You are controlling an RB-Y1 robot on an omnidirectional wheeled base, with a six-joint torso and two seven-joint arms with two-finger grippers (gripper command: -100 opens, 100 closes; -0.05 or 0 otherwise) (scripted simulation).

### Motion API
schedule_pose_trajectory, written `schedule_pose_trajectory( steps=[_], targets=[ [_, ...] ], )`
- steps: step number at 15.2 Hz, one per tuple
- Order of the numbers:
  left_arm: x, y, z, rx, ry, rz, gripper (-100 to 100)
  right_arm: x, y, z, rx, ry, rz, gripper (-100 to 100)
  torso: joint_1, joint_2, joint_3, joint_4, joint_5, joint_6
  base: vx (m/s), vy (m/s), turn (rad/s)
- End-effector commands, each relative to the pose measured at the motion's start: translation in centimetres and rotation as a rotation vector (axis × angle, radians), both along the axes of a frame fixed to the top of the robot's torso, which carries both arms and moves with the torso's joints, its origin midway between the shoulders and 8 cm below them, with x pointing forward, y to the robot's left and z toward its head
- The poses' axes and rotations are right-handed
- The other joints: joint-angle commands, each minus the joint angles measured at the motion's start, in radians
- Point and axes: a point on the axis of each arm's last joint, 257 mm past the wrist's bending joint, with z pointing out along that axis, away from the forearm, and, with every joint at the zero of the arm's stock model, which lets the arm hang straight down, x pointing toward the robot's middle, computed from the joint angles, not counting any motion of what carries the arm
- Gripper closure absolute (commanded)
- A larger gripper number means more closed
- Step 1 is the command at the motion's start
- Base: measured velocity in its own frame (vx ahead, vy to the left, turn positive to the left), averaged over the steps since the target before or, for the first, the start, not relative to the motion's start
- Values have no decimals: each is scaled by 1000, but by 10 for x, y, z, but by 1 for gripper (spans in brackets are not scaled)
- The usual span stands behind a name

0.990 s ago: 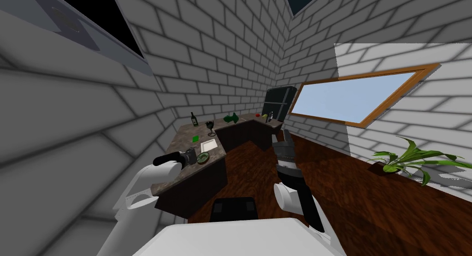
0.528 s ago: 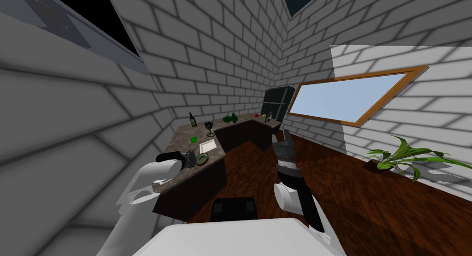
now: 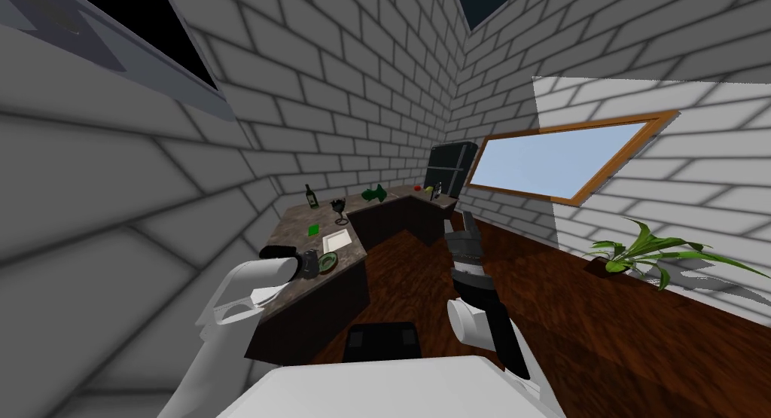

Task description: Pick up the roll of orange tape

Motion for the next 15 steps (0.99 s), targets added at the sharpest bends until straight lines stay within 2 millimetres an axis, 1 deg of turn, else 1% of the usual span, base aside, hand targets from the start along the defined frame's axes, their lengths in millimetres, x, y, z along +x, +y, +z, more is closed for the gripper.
schedule_pose_trajectory(
  steps=[1, 6, 7, 14, 15],
  targets=[
    [-8, 0, -7, -8, 42, 3, -100, 0, 0, 0, 0, 0, 0, 0, 0, 0, 0, 0, 0, 0, 23, -3, -23],
    [-24, 0, -18, -38, 141, 18, -100, 0, 0, 0, 0, 0, 0, 0, 0, 0, 0, 0, 0, 0, 31, -4, -33],
    [-24, 0, -18, -38, 141, 18, -100, 0, 0, 0, 0, 0, 0, 0, 0, 0, 0, 0, 0, 0, 27, -2, -16],
    [-50, -4, -32, -87, 291, 37, -100, 0, 0, 0, 0, 0, 0, 0, 0, -1, -1, 0, 0, 0, 42, -6, -34],
    [-50, -4, -32, -87, 291, 37, -100, 0, 0, 0, 0, 0, 0, 0, 0, -1, -1, 0, 0, 0, 42, -6, -22]
  ],
)
